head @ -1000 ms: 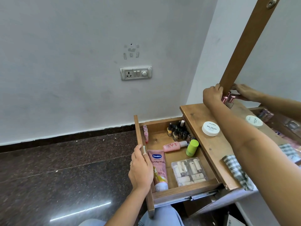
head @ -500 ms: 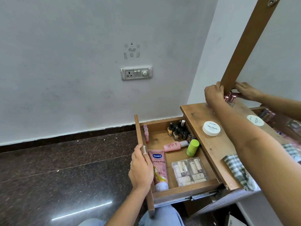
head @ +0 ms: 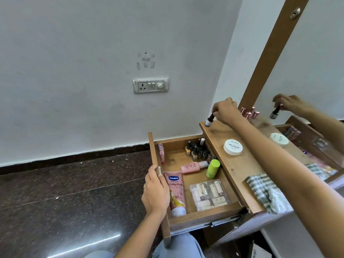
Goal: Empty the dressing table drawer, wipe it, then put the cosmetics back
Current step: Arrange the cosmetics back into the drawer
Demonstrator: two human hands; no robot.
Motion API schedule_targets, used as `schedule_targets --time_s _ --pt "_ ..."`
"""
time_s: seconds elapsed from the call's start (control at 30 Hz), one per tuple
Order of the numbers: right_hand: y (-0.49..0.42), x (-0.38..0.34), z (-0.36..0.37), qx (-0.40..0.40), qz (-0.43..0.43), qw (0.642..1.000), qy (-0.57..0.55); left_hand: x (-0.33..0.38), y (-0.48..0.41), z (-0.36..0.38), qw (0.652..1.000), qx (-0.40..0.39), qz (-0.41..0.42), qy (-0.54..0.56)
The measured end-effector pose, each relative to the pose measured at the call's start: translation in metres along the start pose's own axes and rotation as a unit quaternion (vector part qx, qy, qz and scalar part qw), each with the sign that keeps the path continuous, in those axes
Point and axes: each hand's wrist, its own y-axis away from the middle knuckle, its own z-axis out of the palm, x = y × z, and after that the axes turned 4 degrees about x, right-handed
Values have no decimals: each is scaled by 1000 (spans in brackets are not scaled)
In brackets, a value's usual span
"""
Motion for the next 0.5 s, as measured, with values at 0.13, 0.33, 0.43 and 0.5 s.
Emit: schedule_targets --time_s 0.13,0.33,0.43,0.5 --pt "23 -34 -3 -7 -52 996 -65 0 0 0 1000 -2 0 -1" --pt "60 -69 14 -69 -78 994 -45 0 1 0 1000 -3 -1 5" --pt "75 -77 32 -89 -74 993 -23 0 1 0 1000 -4 -2 4" --pt "81 -79 43 -102 -72 992 1 1 1 -1 1000 -3 -4 6"
